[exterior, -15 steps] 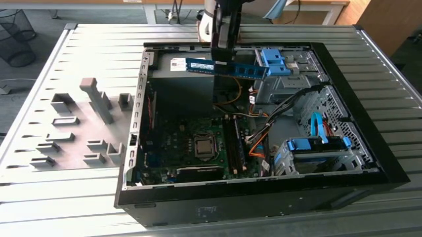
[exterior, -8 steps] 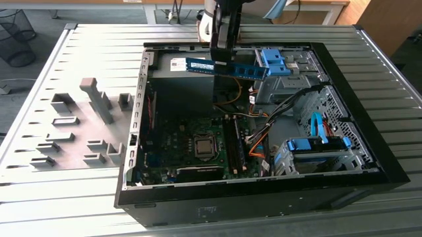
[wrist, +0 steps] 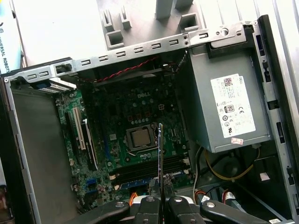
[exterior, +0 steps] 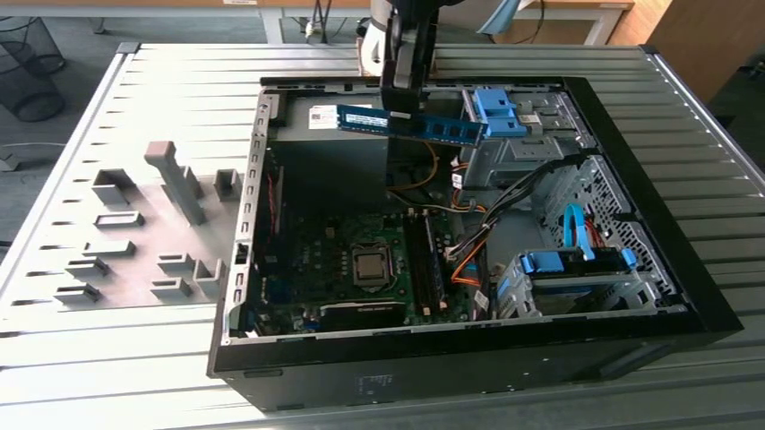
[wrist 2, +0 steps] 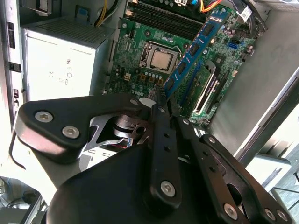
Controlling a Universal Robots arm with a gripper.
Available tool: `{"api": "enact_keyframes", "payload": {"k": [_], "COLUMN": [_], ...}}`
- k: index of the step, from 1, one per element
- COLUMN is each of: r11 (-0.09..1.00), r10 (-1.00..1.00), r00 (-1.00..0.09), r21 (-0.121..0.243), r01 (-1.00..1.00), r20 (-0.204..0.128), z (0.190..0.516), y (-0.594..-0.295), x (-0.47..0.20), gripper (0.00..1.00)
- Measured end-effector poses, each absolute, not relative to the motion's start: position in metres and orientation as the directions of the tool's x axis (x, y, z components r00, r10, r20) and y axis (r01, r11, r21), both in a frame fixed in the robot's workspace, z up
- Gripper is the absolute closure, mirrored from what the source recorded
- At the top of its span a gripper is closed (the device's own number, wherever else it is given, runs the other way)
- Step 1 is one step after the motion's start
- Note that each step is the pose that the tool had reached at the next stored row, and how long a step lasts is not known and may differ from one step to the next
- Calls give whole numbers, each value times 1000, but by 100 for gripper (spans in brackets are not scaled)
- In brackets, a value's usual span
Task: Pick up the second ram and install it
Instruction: 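Insert the second ram into the second slot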
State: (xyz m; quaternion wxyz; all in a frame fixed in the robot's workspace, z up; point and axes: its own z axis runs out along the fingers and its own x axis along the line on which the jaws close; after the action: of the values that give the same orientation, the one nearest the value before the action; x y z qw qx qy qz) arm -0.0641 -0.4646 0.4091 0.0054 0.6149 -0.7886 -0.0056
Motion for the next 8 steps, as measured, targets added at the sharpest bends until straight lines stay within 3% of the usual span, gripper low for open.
{"api": "enact_keyframes", "payload": {"k": [8], "r11": [265], "r10": [-964], "r00": [-265], "r21": [15], "r01": [-964], "r20": [2], "z": [409], "y": [-465], "x": [-64], "gripper": [86]}}
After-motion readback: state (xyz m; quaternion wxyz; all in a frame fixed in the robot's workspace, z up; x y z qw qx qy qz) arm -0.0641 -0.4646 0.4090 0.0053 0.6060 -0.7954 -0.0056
